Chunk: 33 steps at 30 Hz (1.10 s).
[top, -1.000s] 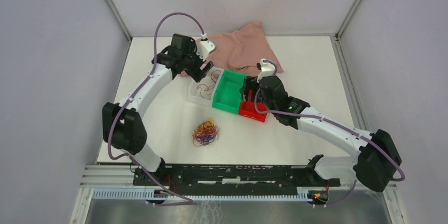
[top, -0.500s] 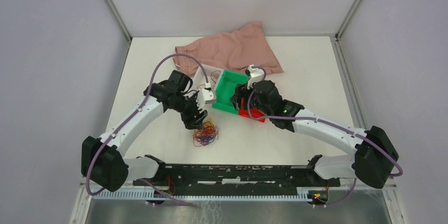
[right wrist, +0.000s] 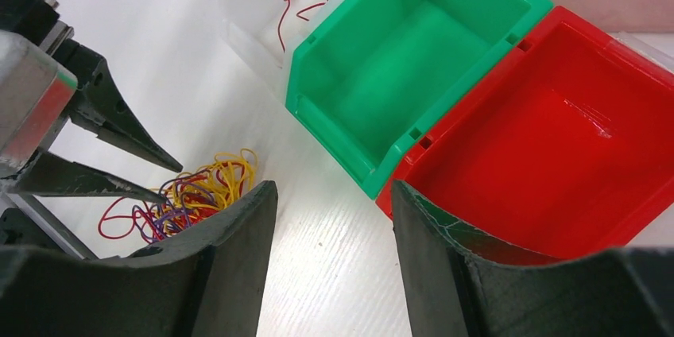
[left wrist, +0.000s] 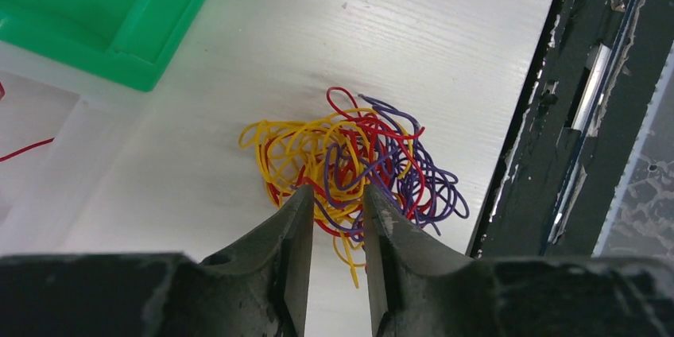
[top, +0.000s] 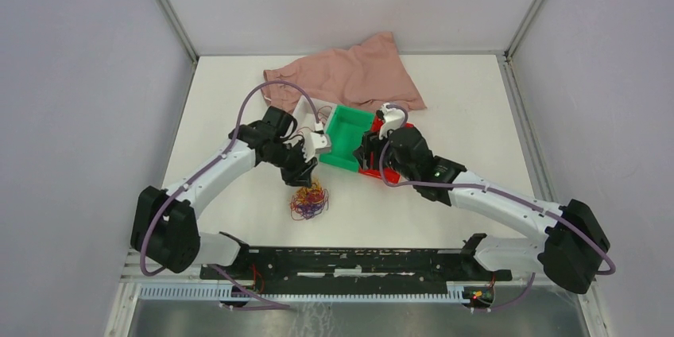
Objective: Untangle the cables
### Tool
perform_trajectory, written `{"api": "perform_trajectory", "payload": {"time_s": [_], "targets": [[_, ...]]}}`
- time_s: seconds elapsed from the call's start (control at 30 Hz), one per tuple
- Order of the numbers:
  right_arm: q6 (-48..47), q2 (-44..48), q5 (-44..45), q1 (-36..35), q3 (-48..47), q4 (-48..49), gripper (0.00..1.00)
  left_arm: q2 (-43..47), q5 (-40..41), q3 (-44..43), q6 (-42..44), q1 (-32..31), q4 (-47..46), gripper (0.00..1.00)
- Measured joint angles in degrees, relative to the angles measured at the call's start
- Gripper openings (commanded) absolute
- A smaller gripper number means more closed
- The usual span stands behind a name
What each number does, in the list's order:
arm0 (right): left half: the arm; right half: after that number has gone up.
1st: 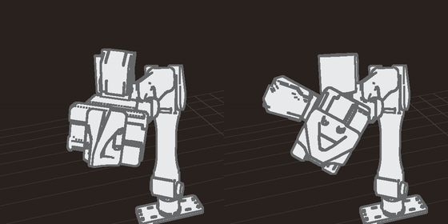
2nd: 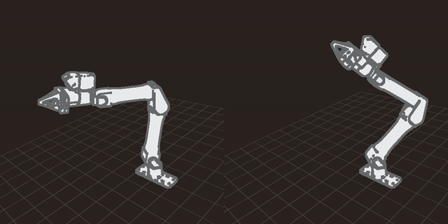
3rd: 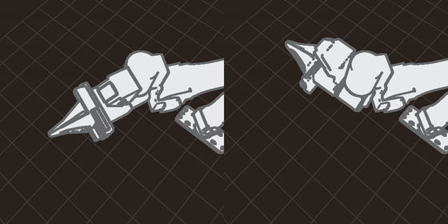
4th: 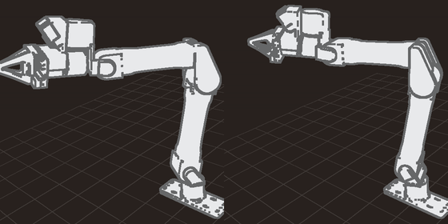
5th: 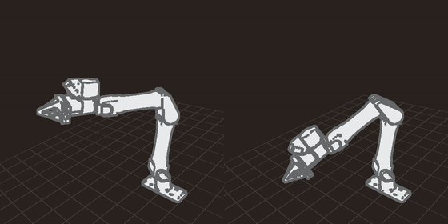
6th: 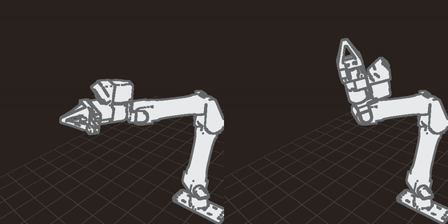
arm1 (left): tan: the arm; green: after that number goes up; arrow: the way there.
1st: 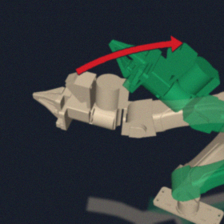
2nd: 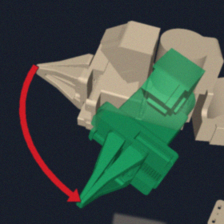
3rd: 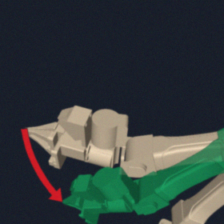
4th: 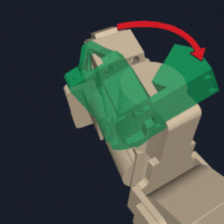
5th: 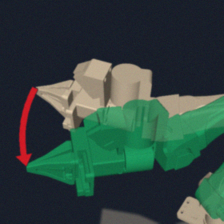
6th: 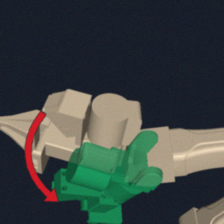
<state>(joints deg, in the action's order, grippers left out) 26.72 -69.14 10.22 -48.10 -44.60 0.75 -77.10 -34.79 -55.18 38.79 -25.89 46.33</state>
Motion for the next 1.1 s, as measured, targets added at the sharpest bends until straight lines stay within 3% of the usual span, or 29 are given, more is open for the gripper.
{"api": "perform_trajectory", "payload": {"time_s": [0.23,0.43,0.9,0.93,1.1], "targets": [[0.1,0.9,0.4,0.0,0.5,-0.4,0.58,-3.7,-1.0,0.7,-0.8,-0.2,-3.2,0.29],[0.1,2.1,0.4,0.0,1.3,-0.5,0.52,-5.5,-1.3,1.2,-0.9,-0.2,-3.6,0.03],[0.2,2.7,0.5,0.0,1.4,-0.6,0.41,-1.3,-3.3,-1.9,-3.1,-0.2,-0.9,0.03],[0.2,2.7,0.5,0.0,1.4,-0.7,0.43,-0.2,-3.5,-2.9,-3.5,-0.2,-0.4,0.03],[0.3,2.7,-1.1,0.0,1.4,0.0,0.72,3.0,-4.3,-6.4,-4.5,-0.2,1.8,0.03]]}}
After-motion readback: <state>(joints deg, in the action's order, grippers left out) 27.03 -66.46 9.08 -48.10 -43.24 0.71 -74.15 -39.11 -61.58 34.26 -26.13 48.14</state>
